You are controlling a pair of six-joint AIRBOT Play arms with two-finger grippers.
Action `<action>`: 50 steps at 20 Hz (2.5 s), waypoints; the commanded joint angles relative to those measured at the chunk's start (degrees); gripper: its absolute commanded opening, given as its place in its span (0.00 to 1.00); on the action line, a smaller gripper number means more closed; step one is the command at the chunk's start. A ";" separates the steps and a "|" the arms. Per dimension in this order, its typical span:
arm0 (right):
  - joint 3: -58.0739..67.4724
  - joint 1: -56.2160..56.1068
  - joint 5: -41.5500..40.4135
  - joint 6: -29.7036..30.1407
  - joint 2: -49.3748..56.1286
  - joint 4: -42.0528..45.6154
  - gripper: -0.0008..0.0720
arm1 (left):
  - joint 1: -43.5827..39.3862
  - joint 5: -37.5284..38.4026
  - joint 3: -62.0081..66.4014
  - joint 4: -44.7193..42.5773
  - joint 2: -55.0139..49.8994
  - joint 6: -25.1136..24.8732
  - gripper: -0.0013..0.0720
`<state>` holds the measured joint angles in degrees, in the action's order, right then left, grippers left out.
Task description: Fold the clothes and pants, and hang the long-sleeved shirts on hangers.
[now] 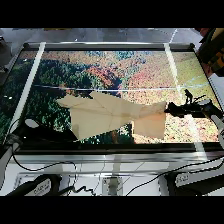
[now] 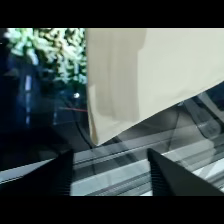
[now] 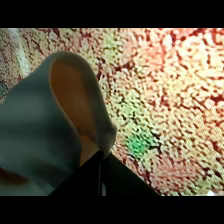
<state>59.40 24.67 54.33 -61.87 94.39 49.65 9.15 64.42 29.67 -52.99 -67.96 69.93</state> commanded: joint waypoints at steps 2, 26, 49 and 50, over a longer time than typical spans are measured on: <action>0.07 -0.07 0.13 0.09 -1.66 0.11 0.03 | -3.65 -10.19 -2.45 1.51 -0.26 -0.28 0.36; 0.07 -0.07 3.13 0.09 -13.62 3.15 0.03 | -4.26 -6.32 3.50 3.54 -1.60 -3.37 0.86; 23.19 -0.02 1.92 0.83 -48.17 2.60 0.03 | 12.59 -7.87 54.12 20.48 19.04 -16.17 0.04; 24.70 -0.02 0.57 0.81 -50.34 2.60 0.03 | 13.57 -11.23 54.12 20.48 21.79 -16.17 0.04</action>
<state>79.22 24.64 57.84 -60.80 50.35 52.38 18.61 62.70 80.23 -32.42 -53.84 53.58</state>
